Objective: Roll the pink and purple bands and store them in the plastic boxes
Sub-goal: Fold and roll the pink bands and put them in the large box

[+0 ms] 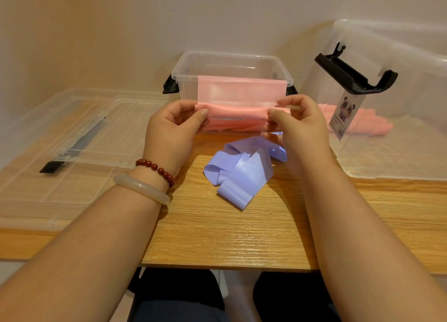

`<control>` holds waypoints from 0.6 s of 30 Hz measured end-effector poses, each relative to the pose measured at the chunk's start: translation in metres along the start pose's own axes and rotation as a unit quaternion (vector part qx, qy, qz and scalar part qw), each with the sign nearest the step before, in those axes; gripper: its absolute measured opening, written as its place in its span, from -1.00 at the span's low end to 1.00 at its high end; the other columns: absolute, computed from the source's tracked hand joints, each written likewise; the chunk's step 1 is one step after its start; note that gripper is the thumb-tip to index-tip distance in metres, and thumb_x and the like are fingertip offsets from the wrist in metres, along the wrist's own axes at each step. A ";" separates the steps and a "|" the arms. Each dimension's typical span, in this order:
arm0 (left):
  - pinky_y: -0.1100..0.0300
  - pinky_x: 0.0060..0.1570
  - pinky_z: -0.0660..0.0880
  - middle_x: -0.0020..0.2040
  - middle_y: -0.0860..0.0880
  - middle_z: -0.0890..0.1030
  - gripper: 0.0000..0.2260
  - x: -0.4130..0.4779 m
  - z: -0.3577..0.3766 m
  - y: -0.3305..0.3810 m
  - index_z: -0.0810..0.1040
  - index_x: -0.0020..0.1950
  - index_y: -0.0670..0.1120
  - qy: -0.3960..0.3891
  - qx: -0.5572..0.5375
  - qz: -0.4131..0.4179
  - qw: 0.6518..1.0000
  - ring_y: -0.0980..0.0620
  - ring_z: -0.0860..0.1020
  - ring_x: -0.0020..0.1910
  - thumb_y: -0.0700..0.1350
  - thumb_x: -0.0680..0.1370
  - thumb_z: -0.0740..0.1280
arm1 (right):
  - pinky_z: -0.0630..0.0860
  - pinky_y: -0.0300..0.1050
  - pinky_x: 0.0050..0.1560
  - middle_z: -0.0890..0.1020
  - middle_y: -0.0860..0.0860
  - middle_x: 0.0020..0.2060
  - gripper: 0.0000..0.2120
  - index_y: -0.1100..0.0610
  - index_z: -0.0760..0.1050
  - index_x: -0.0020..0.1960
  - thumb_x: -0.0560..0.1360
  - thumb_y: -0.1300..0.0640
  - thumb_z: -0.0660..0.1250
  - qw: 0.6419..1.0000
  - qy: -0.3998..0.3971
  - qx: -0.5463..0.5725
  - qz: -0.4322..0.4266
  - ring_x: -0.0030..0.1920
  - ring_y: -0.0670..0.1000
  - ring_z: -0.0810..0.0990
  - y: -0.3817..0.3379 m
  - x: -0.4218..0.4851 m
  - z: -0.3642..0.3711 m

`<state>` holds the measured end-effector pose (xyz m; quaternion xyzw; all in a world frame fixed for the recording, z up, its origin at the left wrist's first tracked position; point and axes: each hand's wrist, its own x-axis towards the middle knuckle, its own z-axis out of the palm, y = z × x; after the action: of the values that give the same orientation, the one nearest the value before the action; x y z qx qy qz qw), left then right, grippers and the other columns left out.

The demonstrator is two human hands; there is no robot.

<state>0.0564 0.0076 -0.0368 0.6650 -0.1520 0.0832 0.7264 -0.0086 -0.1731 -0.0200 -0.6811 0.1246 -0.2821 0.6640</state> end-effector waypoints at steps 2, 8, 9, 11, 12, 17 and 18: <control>0.14 -0.04 0.61 -0.18 -0.07 0.63 -0.83 0.001 -0.001 0.000 0.59 -0.01 0.03 -0.003 0.021 0.012 1.000 0.02 0.65 -0.17 -0.25 0.53 0.39 | 0.57 -0.14 -0.33 0.55 0.07 -0.24 -0.82 0.02 0.49 -0.05 0.53 0.30 0.34 1.000 0.002 -0.014 -0.016 -0.38 -0.05 0.56 0.000 0.000 0.000; 0.20 -0.05 0.60 -0.16 -0.01 0.67 -0.86 0.002 -0.001 -0.001 0.63 0.02 0.01 0.006 0.018 0.003 1.000 0.12 0.64 -0.18 -0.21 0.54 0.38 | 0.61 -0.13 -0.27 0.60 0.06 -0.25 -0.92 0.12 0.58 0.00 0.52 0.25 0.39 0.999 -0.031 -0.009 0.001 -0.26 0.00 0.61 -0.003 0.000 -0.002; 0.19 -0.03 0.60 -0.14 -0.02 0.67 -0.85 0.002 -0.002 -0.002 0.62 0.03 0.01 0.003 0.018 0.003 1.000 0.11 0.64 -0.16 -0.22 0.54 0.38 | 0.63 -0.11 -0.27 0.61 0.08 -0.23 -0.90 0.13 0.57 0.02 0.52 0.26 0.39 0.999 -0.034 -0.012 0.002 -0.25 0.00 0.61 -0.003 -0.001 -0.002; 0.18 -0.01 0.60 -0.14 -0.04 0.66 -0.82 0.002 -0.001 -0.003 0.61 0.04 0.01 -0.003 0.018 0.006 1.000 0.11 0.64 -0.16 -0.26 0.54 0.36 | 0.63 -0.08 -0.24 0.62 0.07 -0.24 -0.94 0.11 0.58 -0.03 0.53 0.24 0.38 0.999 -0.027 -0.026 -0.008 -0.27 -0.02 0.61 -0.003 -0.001 -0.002; 0.19 -0.02 0.60 -0.16 -0.04 0.65 -0.83 0.001 -0.001 -0.002 0.61 0.03 0.00 -0.003 0.015 0.007 1.000 0.12 0.63 -0.17 -0.26 0.55 0.35 | 0.63 -0.09 -0.24 0.62 0.05 -0.26 -0.96 0.09 0.58 -0.06 0.54 0.21 0.38 0.999 -0.021 -0.035 -0.015 -0.28 -0.04 0.61 -0.003 -0.001 -0.002; 0.15 0.01 0.59 -0.13 -0.02 0.67 -0.88 0.003 0.001 -0.004 0.62 -0.03 -0.02 -0.005 0.007 -0.009 1.000 0.05 0.65 -0.08 -0.22 0.57 0.34 | 0.60 -0.15 -0.30 0.66 0.07 -0.16 -0.93 0.04 0.58 -0.12 0.54 0.15 0.40 1.000 -0.002 -0.022 -0.006 -0.19 0.03 0.68 -0.001 -0.001 -0.001; 0.13 0.03 0.59 -0.12 -0.03 0.67 -0.89 0.003 0.000 -0.005 0.63 -0.03 -0.03 -0.006 0.009 -0.011 1.000 0.04 0.66 -0.06 -0.22 0.57 0.35 | 0.59 -0.17 -0.31 0.67 0.09 -0.15 -0.93 0.06 0.58 -0.12 0.54 0.16 0.40 1.000 0.001 -0.012 0.000 -0.20 0.02 0.68 -0.001 -0.001 -0.001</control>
<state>0.0608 0.0064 -0.0401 0.6734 -0.1481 0.0727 0.7207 -0.0098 -0.1731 -0.0197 -0.6888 0.1287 -0.2810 0.6558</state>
